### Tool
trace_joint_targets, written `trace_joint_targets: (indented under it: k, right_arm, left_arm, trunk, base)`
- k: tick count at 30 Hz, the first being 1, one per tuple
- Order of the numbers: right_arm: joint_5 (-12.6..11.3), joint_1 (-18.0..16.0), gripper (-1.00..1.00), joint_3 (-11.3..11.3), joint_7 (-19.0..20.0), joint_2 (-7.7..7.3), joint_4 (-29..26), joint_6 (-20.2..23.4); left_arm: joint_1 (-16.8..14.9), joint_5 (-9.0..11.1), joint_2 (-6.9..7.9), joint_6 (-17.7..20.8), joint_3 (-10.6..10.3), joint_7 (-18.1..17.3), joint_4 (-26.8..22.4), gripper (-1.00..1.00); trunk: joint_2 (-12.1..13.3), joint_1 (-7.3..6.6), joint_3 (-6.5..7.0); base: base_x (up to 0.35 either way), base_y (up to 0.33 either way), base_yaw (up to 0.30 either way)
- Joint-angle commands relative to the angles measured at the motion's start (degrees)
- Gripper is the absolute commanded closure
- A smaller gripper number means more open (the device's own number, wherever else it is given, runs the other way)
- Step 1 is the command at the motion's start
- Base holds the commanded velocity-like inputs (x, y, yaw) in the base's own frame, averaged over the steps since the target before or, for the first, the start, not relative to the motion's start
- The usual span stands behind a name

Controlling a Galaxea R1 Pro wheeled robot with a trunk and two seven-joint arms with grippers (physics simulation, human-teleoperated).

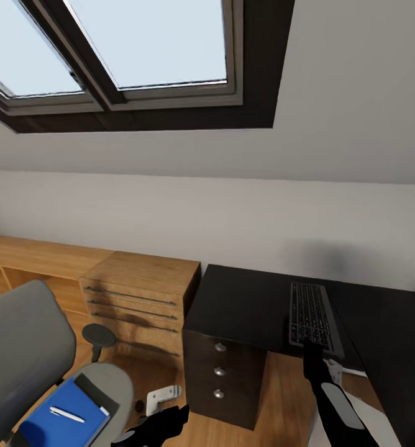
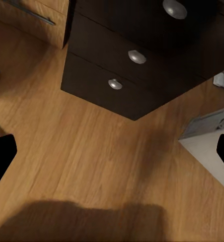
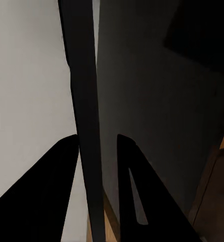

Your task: In the bedroom, organize the workspace by keeping the computer under the desk, ensuring the monitor is on the desk, placing the keyboard on the desk next to the monitor, placing the mouse on the desk next to the keyboard, moving the folder from the swivel chair onto the desk next to the mouse, stacking the notebook on top of the folder with the pen on top of the notebook, and positioning the swivel chair next to the desk.

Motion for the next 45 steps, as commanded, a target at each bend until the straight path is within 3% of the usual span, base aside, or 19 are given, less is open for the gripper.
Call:
trace_joint_targets:
  k: [1,6,26,35,45]
  right_arm:
    - [-0.56,-0.05,1.0,0.08,0.29,-0.02,0.05,-0.18]
    - [-0.54,-0.05,1.0,0.1,0.26,0.03,0.1,-0.33]
    - [-0.26,-0.05,1.0,0.17,0.43,-0.04,0.1,-0.86]
    - [-0.05,-0.05,1.0,0.51,0.47,0.17,0.18,-7.54]
    - [-0.04,-0.05,1.0,0.7,0.47,0.16,0.19,-8.14]
  left_arm:
    - [-0.03,0.63,0.0,0.19,-0.03,0.43,-0.2,-1.0]
    - [-0.03,0.77,0.0,0.19,0.55,0.39,-2.15,-1.0]
    - [-0.03,0.88,0.0,0.28,0.86,0.57,-3.31,-1.0]
    - [-0.03,0.95,0.0,0.23,0.97,0.64,-3.3,-1.0]
    - [-0.03,1.04,0.0,0.19,1.77,0.7,-3.3,-1.0]
  trunk:
    - [-0.1,0.03,-0.1]
    - [-0.1,0.03,-0.1]
    - [-8.12,4.43,-3.69]
    - [-11.73,6.4,-5.31]
    - [-15.74,8.6,-7.11]
  base:
    - [0.062,-0.028,0.0]
    - [0.021,-0.009,0.0]
    - [0.001,0.0,0.0]
    - [0.0,0.0,0.0]
    - [0.0,0.0,0.0]
